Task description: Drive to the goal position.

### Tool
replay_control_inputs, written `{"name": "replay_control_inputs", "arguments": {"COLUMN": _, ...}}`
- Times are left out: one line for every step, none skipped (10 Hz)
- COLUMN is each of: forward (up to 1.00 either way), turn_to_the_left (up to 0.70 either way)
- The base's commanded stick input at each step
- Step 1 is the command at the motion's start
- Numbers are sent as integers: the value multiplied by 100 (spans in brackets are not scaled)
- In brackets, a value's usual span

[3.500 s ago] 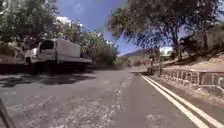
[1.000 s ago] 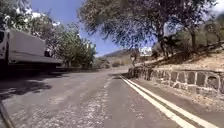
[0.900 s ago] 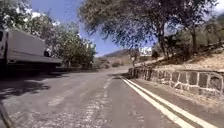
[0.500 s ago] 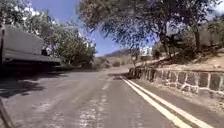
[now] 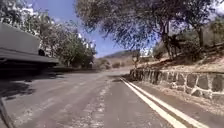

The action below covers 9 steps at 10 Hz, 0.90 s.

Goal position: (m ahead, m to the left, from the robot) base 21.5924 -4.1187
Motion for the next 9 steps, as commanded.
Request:
{"name": "replay_control_inputs", "arguments": {"forward": 70, "turn_to_the_left": 0}}
{"name": "replay_control_inputs", "arguments": {"forward": 70, "turn_to_the_left": 0}}
{"name": "replay_control_inputs", "arguments": {"forward": 70, "turn_to_the_left": 0}}
{"name": "replay_control_inputs", "arguments": {"forward": 70, "turn_to_the_left": 0}}
{"name": "replay_control_inputs", "arguments": {"forward": 70, "turn_to_the_left": 0}}
{"name": "replay_control_inputs", "arguments": {"forward": 70, "turn_to_the_left": 0}}
{"name": "replay_control_inputs", "arguments": {"forward": 70, "turn_to_the_left": 0}}
{"name": "replay_control_inputs", "arguments": {"forward": 70, "turn_to_the_left": 0}}
{"name": "replay_control_inputs", "arguments": {"forward": 70, "turn_to_the_left": 0}}
